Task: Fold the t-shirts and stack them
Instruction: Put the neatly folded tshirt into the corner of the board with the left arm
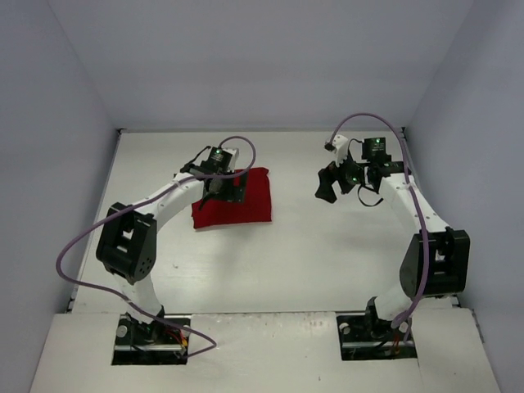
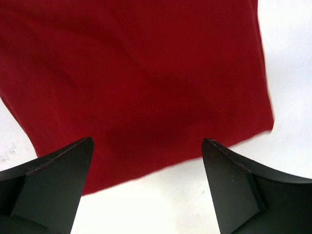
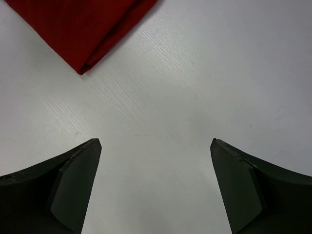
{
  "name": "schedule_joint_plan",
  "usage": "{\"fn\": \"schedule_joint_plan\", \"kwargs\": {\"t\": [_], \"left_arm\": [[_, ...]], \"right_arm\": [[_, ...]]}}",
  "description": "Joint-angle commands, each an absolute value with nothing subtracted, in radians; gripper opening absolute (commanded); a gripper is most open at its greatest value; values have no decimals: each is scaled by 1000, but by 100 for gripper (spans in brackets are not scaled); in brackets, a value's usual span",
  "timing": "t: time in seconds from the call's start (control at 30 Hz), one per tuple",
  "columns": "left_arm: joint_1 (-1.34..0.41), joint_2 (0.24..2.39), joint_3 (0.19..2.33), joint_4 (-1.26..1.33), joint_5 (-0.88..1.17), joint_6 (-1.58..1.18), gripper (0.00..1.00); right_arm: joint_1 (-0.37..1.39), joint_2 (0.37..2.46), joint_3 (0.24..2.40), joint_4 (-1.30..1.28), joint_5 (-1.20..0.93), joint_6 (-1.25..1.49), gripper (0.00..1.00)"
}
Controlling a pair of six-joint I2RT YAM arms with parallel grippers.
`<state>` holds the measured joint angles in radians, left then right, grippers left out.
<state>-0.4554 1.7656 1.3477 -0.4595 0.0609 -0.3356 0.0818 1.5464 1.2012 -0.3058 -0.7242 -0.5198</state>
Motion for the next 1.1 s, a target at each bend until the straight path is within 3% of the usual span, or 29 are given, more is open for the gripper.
{"fn": "schedule_joint_plan", "kwargs": {"t": [0.0,0.4,0.6,0.83,1.07], "left_arm": [[-462,1783,1455,-411,-45,-494,90],[-473,2004,1540,-466,-201,-647,90],[-337,2092,1569,-481,-186,-599,90],[-184,2109,1636,-536,-160,-296,90],[-73,2128,1700,-547,18,165,91]], "right_arm": [[84,1480,1197,-262,-757,-515,94],[80,1511,1190,-261,-744,-526,94],[76,1530,1201,-261,-737,-536,95],[74,1556,1216,-260,-741,-538,95],[75,1580,1231,-258,-762,-526,96]]}}
